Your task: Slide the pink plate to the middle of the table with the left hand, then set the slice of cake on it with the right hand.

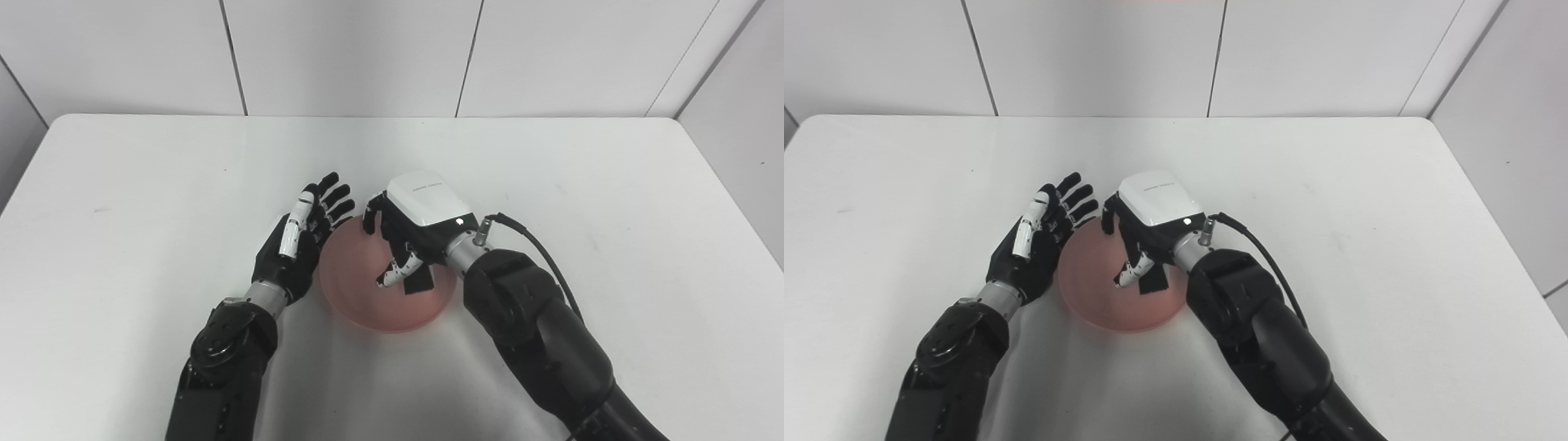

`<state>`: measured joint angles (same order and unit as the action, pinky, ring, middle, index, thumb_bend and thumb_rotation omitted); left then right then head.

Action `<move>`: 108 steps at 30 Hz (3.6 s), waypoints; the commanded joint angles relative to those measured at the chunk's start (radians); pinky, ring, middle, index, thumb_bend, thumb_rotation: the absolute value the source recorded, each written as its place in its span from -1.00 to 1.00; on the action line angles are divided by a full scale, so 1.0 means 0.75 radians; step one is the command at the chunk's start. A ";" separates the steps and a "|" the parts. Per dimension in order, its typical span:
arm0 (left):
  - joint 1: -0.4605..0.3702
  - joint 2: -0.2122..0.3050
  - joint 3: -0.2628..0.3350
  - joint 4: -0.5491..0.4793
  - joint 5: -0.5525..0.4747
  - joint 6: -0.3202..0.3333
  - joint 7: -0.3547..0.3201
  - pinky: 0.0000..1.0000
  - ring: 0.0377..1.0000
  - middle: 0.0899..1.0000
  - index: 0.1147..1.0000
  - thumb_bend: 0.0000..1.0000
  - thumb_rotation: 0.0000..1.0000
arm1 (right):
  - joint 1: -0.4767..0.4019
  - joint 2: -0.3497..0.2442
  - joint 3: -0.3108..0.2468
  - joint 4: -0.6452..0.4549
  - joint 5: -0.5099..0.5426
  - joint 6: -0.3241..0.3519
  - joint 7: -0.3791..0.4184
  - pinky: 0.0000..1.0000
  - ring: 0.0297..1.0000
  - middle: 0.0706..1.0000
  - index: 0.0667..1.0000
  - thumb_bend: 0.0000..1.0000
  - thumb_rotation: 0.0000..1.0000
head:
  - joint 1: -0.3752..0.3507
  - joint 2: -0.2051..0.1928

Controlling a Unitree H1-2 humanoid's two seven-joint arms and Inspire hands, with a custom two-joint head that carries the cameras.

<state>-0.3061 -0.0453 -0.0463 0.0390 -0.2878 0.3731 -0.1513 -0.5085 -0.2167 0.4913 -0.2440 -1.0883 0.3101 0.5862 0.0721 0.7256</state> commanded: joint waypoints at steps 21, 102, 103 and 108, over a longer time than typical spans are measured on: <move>0.028 -0.065 0.013 0.027 0.137 0.013 0.146 0.82 0.82 0.84 0.79 -0.29 1.00 | -0.076 0.011 0.103 0.184 -0.135 -0.076 0.018 -0.58 -0.43 -0.12 0.22 0.09 -1.00 | 0.038 0.008; 0.291 0.064 -0.021 -0.086 0.440 -0.610 0.139 0.95 0.99 1.00 0.98 -0.17 1.00 | 0.389 0.228 -0.678 0.236 1.323 -0.556 -0.667 0.92 0.91 0.95 0.97 -0.16 1.00 | -0.004 -0.085; 0.303 0.065 -0.023 -0.098 0.448 -0.606 0.139 0.96 0.99 1.00 0.97 -0.13 1.00 | 0.403 0.232 -0.675 0.242 1.332 -0.565 -0.669 0.92 0.92 0.95 0.97 -0.22 1.00 | -0.004 -0.085; 0.365 0.070 -0.039 -0.142 0.455 -0.602 0.126 0.99 1.00 1.00 0.98 -0.10 1.00 | 0.456 0.262 -0.669 0.248 1.397 -0.531 -0.671 0.96 0.93 0.94 0.93 -0.37 1.00 | -0.009 -0.097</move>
<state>-0.0483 -0.0022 -0.0715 -0.0613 0.0432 -0.0631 -0.0526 -0.1426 -0.0257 -0.0129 -0.0405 -0.0588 -0.0560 0.0887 0.0644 0.6535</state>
